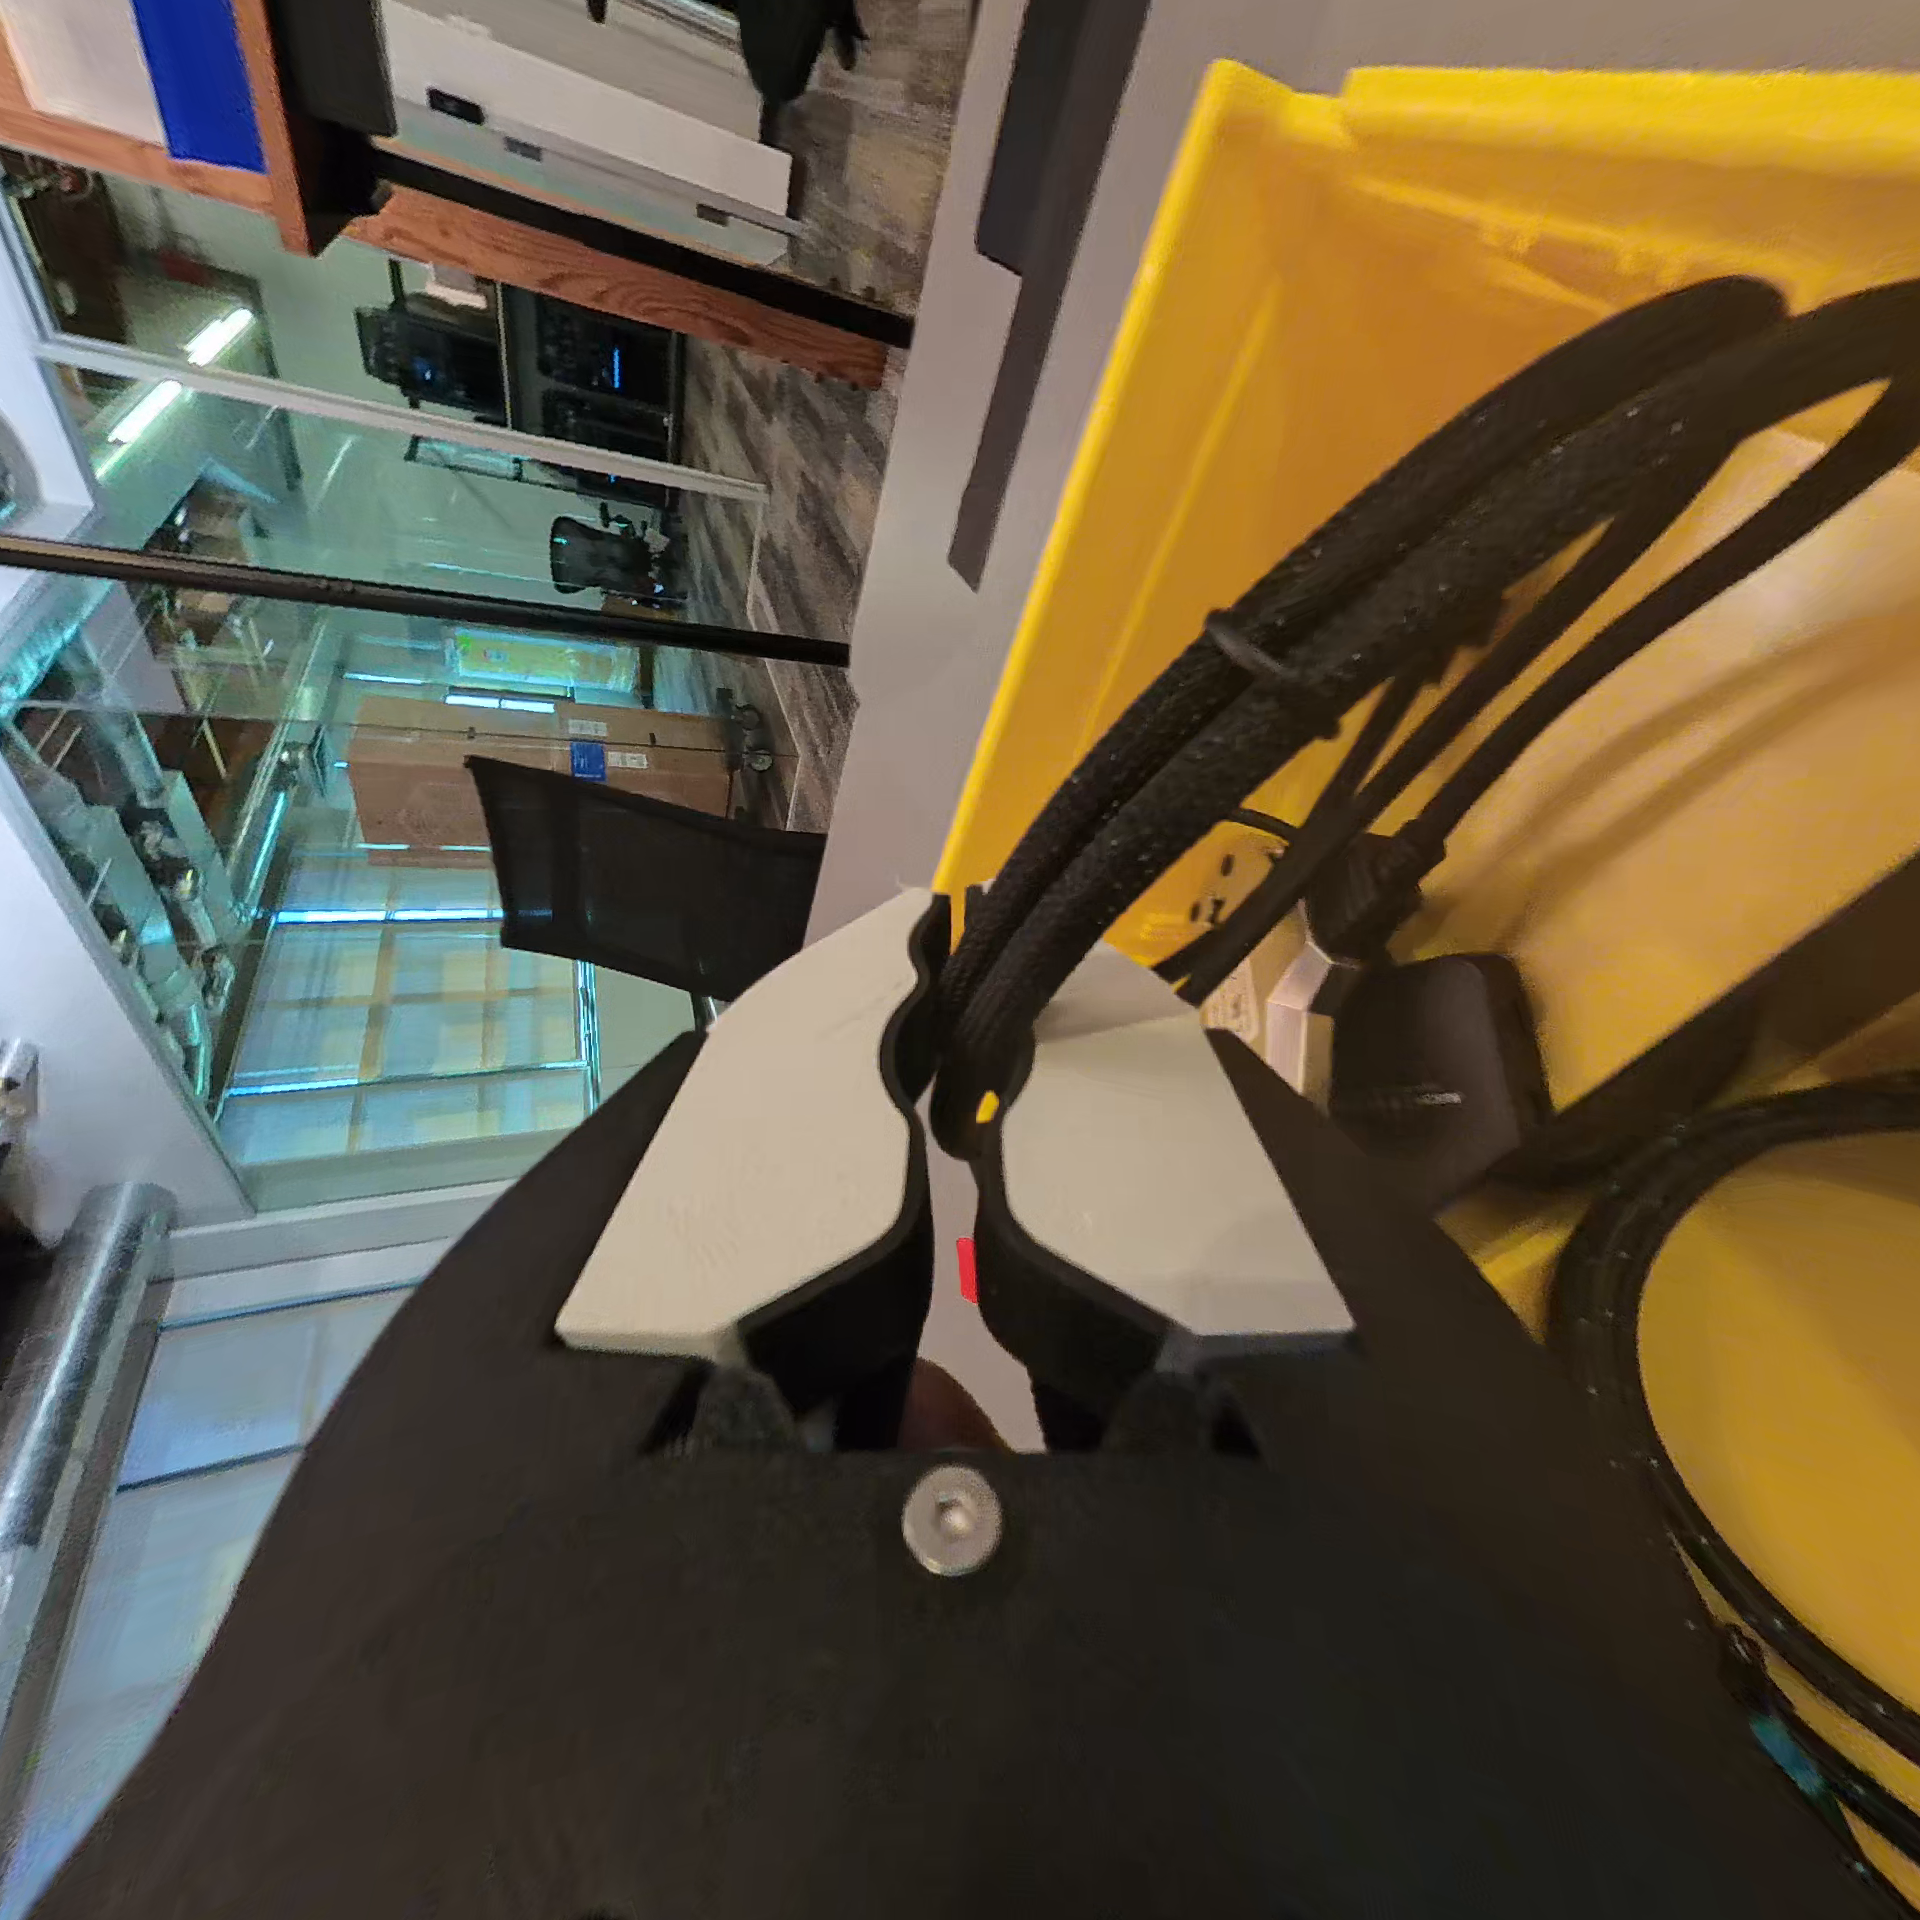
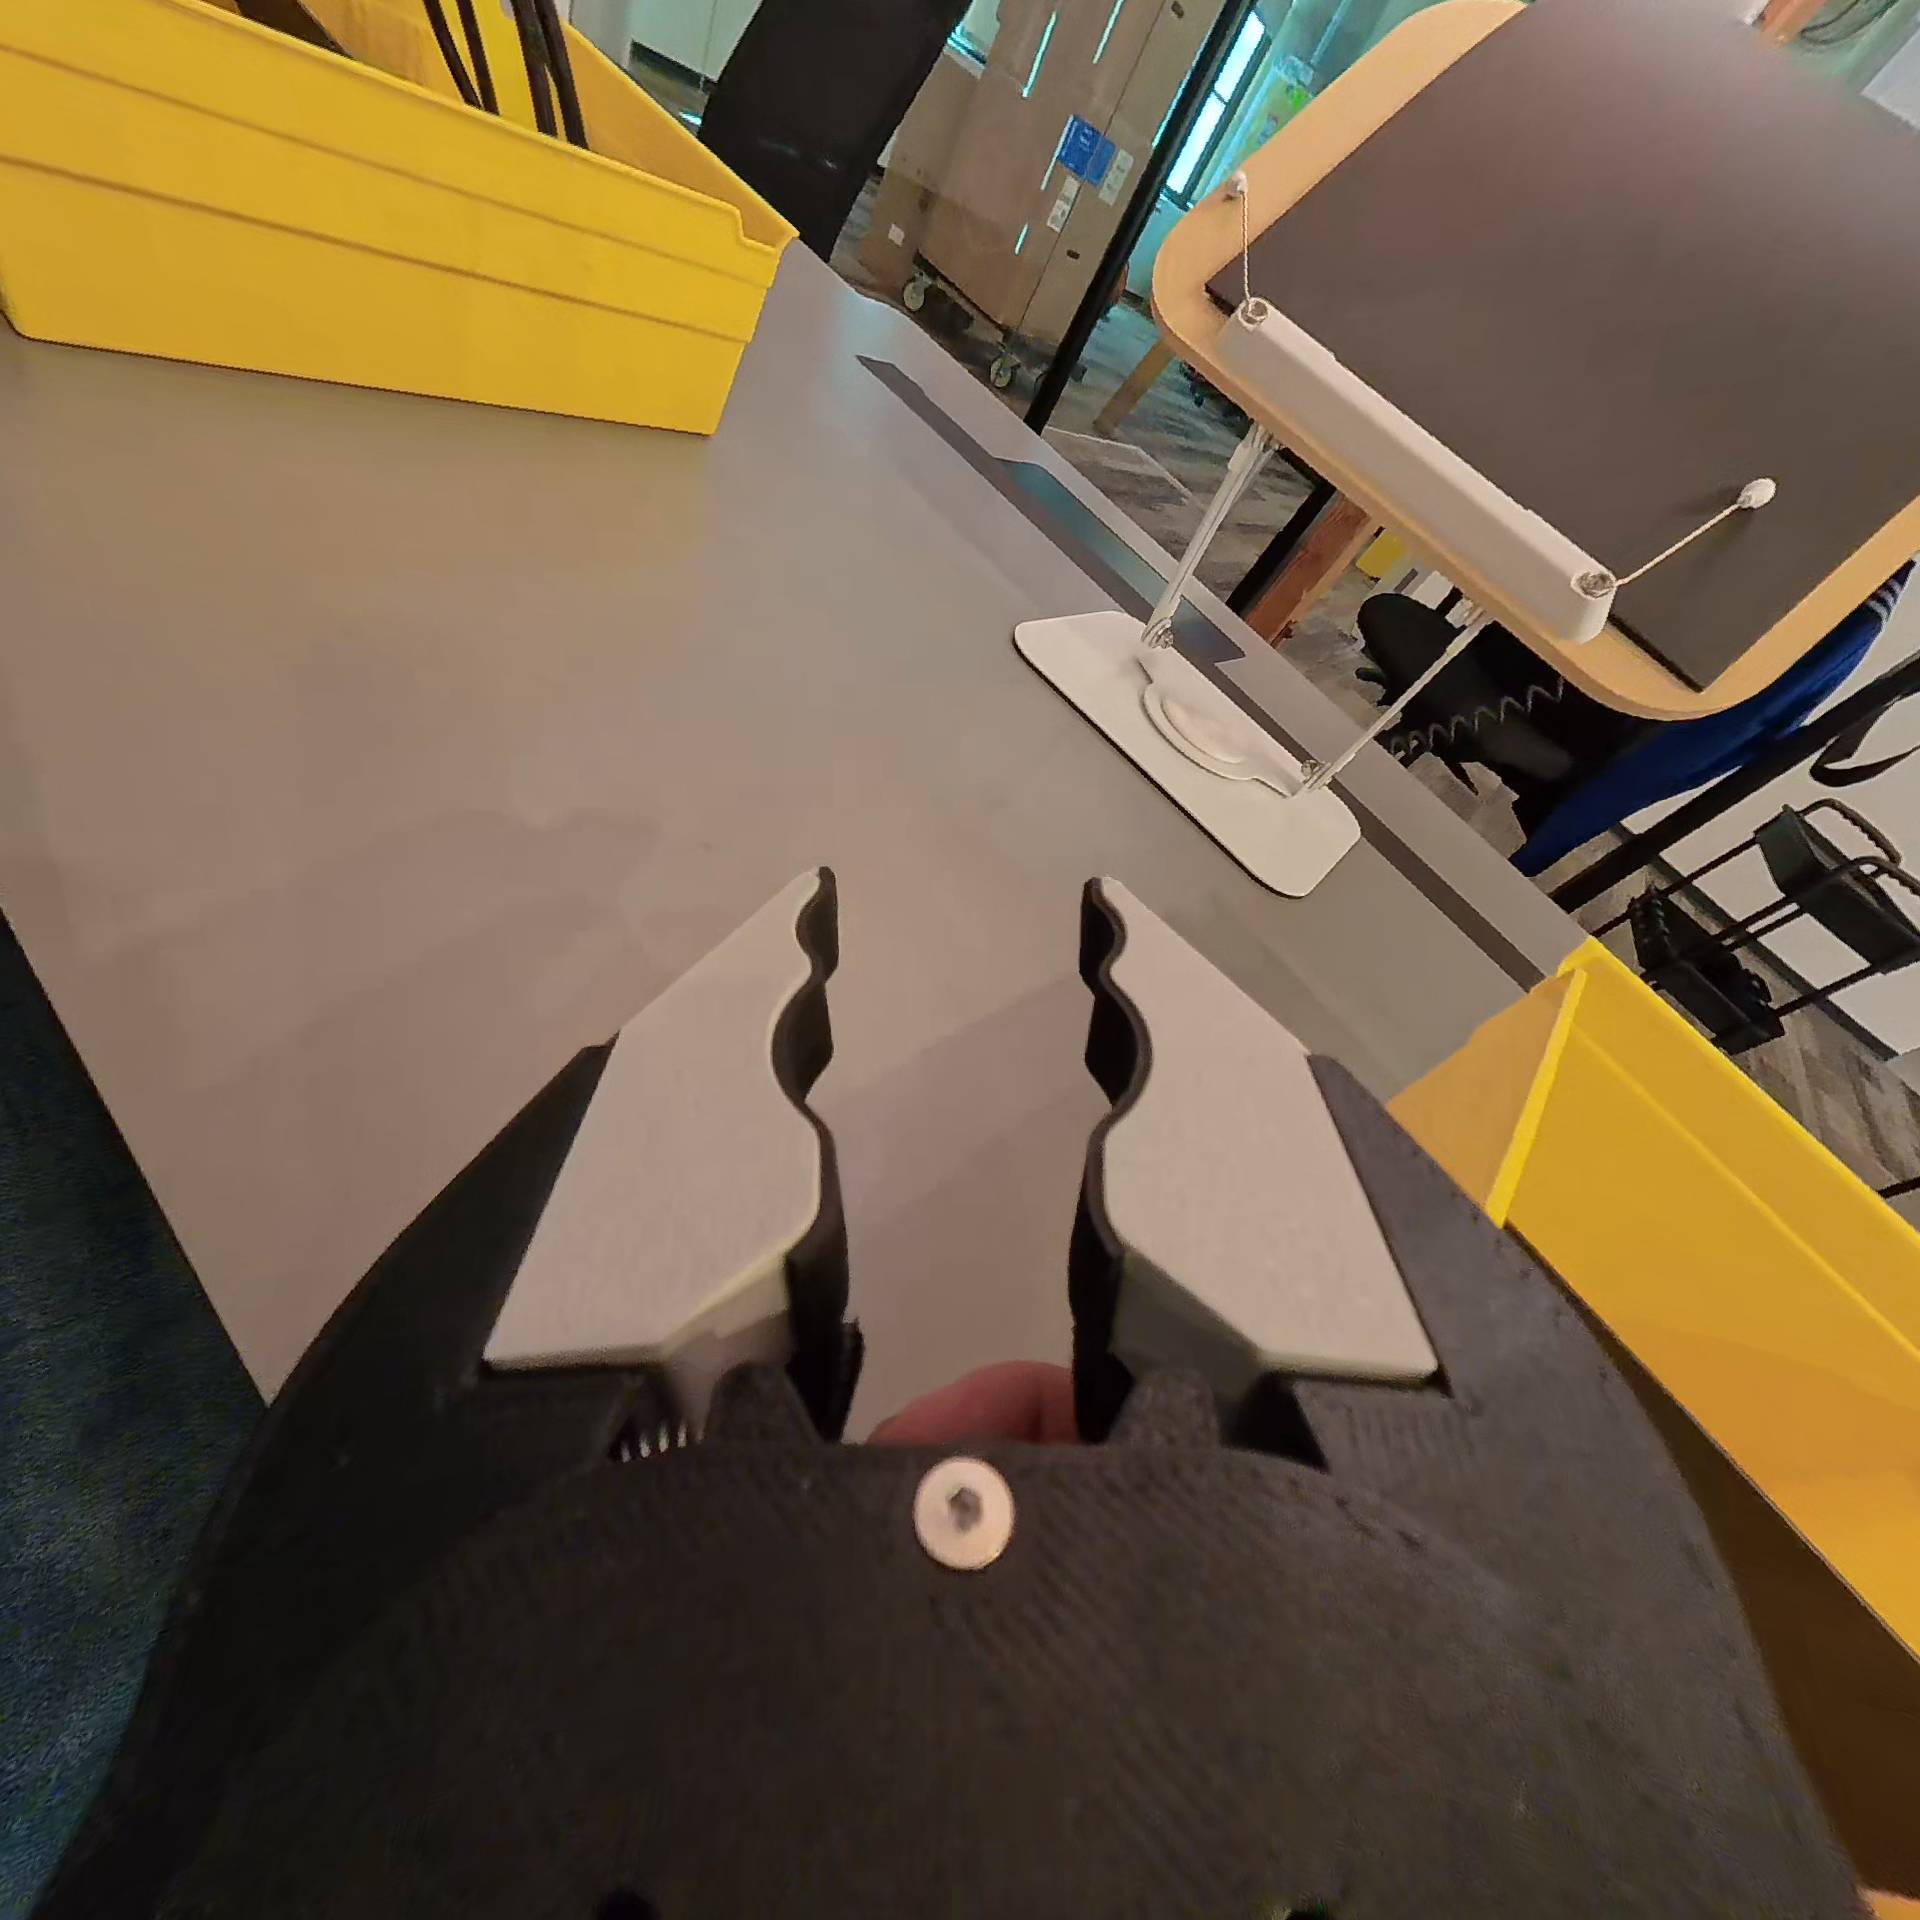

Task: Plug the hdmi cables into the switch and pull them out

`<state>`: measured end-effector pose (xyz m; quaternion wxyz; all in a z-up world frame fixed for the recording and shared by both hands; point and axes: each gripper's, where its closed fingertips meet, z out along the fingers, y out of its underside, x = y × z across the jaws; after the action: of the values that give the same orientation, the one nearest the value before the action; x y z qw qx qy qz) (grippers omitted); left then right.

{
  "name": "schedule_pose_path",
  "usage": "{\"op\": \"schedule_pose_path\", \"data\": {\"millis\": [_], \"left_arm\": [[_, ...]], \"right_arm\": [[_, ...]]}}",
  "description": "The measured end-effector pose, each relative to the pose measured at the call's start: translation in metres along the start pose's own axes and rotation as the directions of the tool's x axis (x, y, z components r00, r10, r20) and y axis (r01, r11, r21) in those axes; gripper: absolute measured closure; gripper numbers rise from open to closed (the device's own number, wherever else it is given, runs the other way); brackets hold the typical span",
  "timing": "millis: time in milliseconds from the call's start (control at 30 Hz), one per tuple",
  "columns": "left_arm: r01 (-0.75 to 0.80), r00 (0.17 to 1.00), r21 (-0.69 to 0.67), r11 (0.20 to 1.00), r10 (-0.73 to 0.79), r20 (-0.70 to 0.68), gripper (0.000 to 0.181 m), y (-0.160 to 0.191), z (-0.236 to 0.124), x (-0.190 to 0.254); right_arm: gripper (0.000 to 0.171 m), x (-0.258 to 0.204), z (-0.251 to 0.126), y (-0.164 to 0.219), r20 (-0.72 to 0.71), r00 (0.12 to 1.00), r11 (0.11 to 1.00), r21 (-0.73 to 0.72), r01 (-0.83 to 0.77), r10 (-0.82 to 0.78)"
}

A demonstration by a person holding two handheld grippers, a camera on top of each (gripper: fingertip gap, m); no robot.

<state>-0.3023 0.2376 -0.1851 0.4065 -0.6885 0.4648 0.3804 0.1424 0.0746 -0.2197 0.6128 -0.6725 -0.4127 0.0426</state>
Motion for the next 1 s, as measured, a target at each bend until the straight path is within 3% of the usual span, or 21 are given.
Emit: {"op": "schedule_pose_path", "data": {"millis": [233,633,1000], "left_arm": [[0.127,0.99,0.029,0.991,-0.129,0.057,0.179,-0.005,-0.008,-0.033],[0.351,0.927,0.09,0.932,-0.359,0.111,0.179,-0.011,-0.021,-0.086],[0.403,0.892,0.16,0.901,-0.426,0.151,0.179,-0.033,-0.038,-0.131]], "right_arm": [[0.115,0.009,0.003,0.028,-0.052,0.999,0.989,-0.15,-0.003,-0.004],[0.115,-0.027,0.012,0.024,0.057,0.998,0.993,-0.116,-0.012,0.018],[0.115,-0.052,0.022,0.035,0.135,0.991,0.992,-0.13,0.008,0.009]]}}
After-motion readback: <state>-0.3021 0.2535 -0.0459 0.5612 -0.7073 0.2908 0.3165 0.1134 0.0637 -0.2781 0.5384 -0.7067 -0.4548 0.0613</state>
